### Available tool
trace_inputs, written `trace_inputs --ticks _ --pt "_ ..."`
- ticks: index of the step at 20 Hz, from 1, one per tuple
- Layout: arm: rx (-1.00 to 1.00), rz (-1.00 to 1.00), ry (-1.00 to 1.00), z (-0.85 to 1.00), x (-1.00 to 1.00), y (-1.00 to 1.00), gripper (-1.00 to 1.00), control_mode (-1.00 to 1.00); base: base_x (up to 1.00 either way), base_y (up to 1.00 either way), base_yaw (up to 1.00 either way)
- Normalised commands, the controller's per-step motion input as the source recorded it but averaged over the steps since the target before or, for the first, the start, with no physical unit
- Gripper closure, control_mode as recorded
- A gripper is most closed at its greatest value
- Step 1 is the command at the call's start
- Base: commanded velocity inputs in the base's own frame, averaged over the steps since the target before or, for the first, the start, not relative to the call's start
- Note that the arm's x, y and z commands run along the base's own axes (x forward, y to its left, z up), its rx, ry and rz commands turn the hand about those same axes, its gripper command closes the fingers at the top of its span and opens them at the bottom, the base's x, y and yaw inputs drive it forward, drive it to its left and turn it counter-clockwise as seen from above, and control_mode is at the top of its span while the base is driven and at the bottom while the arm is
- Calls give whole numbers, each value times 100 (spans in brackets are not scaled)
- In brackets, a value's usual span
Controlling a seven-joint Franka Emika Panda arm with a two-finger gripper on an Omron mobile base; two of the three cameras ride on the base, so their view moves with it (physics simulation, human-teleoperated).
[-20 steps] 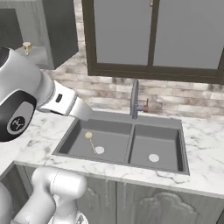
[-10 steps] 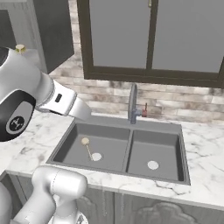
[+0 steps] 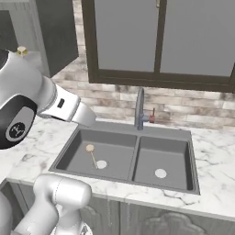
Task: Pick up the dish brush and dish brush from the sink, and place them back in the cabinet, and close the cabinet door.
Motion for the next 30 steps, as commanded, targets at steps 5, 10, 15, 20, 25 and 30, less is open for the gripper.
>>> trace_inputs --ticks 5,10,15,20,25,30 --pt "0 11 2 -13 20 0 -100 -100 0 0 0" --pt "1 22 12 -17 40 0 -100 -100 0 0 0" --pt "1 28 15 -37 48 0 -100 -100 0 0 0" --pt "0 20 13 -41 39 16 -100 -100 0 0 0" --pt "0 13 13 -41 45 33 -100 -100 0 0 0" --pt "0 9 14 -42 35 40 -100 -100 0 0 0"
